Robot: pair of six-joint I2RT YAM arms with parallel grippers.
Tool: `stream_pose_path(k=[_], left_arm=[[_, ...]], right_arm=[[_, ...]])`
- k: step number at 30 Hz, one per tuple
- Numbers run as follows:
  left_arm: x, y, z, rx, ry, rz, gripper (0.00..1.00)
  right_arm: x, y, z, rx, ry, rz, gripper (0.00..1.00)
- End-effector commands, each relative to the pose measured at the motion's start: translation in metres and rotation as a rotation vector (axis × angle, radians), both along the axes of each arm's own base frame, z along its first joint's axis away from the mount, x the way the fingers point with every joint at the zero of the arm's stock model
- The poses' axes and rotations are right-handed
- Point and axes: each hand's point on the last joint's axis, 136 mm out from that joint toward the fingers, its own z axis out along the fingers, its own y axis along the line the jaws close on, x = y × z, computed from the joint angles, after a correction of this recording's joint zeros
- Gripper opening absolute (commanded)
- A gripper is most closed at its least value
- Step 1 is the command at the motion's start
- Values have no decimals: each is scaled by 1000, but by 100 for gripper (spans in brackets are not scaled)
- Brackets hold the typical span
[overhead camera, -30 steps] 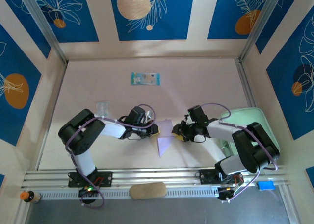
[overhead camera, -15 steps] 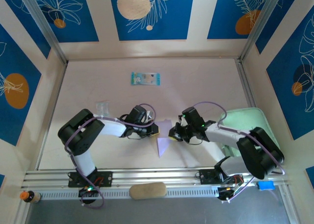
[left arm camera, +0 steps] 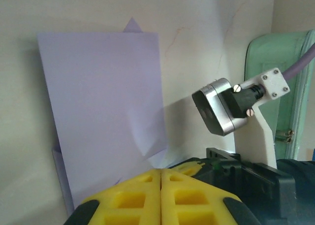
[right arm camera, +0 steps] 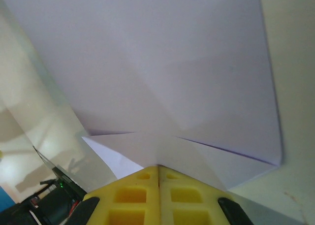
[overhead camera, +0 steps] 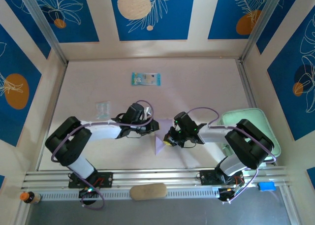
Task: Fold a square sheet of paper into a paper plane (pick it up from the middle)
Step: Perform the fifth fold on the wing at the bottom-center of the table.
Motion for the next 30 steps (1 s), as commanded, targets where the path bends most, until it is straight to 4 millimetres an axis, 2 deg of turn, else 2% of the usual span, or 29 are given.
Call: stream_pose_path(k=[1,7,10,13,15,17,18,21,23,30], left_arm=[[-14,3,-13,16,48,4,6],[-17,10,-38,82,91,29,4],[-18,13,-50,110,106,26,3],[-23,21,-67,158,129,32,1],[-27,27,-77,177,142,38,0],[-31,33,-85,190,159,42,0],[-33,36,-88,195,168,43,0],[-35,41,-93,185,179,60,0],[-35,42,-94,175,184,64,0],[-34,42,-94,163,194,69,0]], right_arm=[[-5,-8,-15,-50,55,-72,1],[-6,-9,-16,-61,55,-80,1],[-3,-5,-8,-32,16,-53,2],[4,-6,9,-23,-49,-17,8],[9,-19,17,-66,-93,-21,15],[12,-34,20,-95,-112,-36,30],[14,-41,21,-86,-110,-43,34],[21,-55,24,-56,-89,-61,39],[24,-58,25,-31,-81,-58,40],[31,-41,25,42,-56,-9,40]])
